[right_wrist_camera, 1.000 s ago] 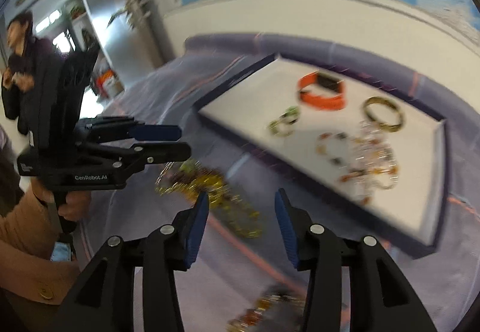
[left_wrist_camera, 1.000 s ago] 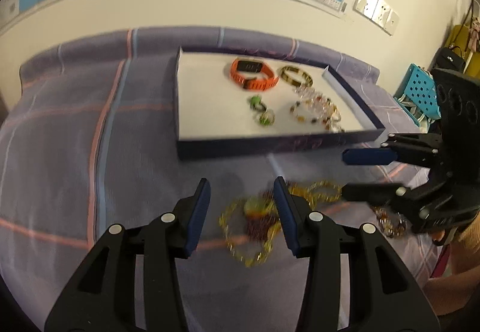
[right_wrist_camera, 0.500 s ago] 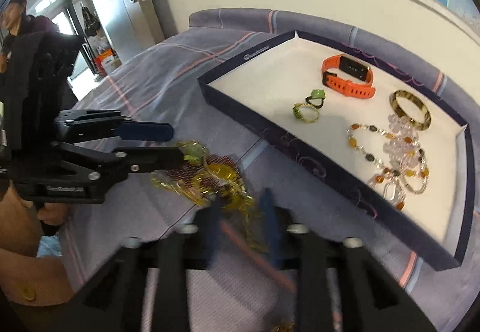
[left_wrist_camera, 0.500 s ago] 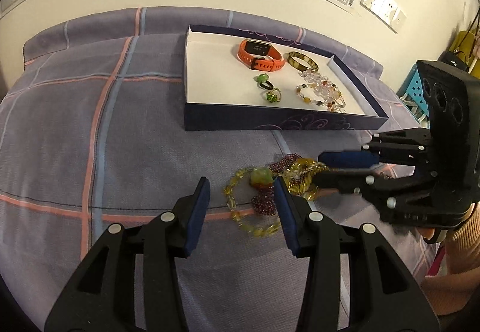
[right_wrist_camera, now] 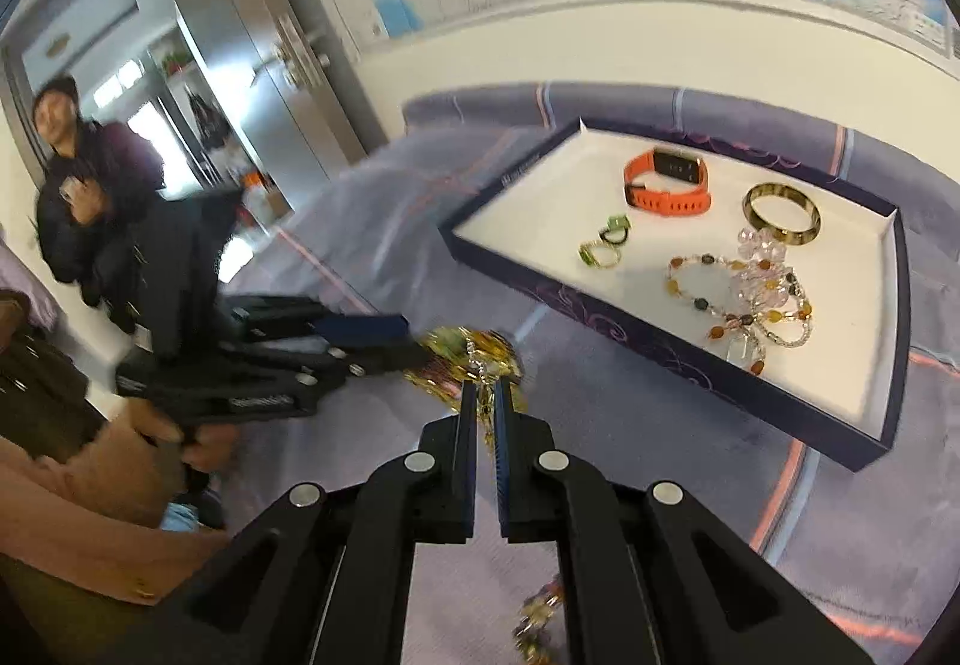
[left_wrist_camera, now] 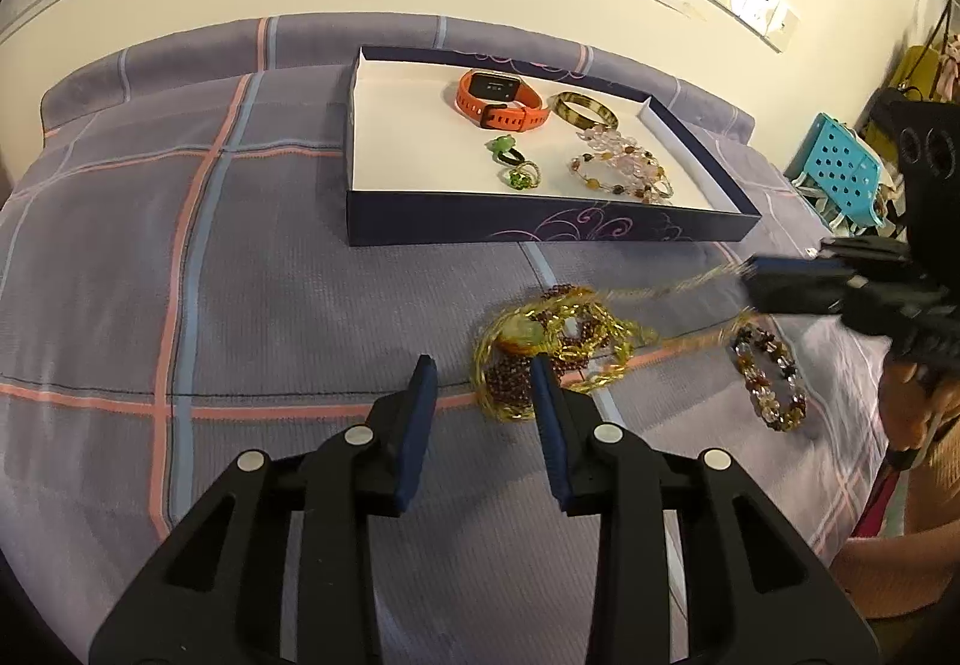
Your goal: Organize jewelry
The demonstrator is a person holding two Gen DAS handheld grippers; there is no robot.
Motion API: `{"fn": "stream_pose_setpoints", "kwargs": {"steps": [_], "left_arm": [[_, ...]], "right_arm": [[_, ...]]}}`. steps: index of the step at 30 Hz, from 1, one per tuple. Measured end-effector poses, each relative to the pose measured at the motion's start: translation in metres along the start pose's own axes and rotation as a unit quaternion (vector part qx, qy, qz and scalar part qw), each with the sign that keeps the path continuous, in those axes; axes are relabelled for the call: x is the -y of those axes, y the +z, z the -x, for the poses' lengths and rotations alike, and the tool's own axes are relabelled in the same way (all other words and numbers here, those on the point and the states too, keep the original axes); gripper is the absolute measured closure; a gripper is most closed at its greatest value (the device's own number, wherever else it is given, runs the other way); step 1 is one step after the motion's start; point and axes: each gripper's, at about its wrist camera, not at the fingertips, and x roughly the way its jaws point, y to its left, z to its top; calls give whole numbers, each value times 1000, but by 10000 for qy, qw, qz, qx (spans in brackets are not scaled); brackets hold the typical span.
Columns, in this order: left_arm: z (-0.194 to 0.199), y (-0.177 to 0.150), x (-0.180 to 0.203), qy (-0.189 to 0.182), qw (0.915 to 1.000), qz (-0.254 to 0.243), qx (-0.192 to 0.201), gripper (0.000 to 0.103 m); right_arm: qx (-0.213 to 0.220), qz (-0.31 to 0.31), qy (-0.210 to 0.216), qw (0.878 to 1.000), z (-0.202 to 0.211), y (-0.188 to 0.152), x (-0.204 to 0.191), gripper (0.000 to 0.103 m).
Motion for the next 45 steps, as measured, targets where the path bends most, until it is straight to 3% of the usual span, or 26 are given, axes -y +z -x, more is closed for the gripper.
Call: {"fn": "stream_pose_setpoints", "kwargs": {"steps": [15,25,27,28,36,45], "left_arm": [[7,-4,18,-20,9998,-201,63,70],[7,-6,32,-390,9988,-263,123,70],[4,-7,35,-467,9985,-279,63,93],[3,-8,35,-472,9985,-289,35,96],[45,12,32,-1053,9934,-154,438,97],[82,51,40,-1349,9861,-269,931,97]], "right_arm": [[729,490,465,9950,41,49,-44,99],[934,604,495,9926,56,57,-59,99],[927,605,464,9928,57,56,-60,99],[930,583,466,9929,58,55,-59,99],[928,299,379,9945,59,46,-39,99],[811,-26,308,9962,58,27,-17,99]]}}
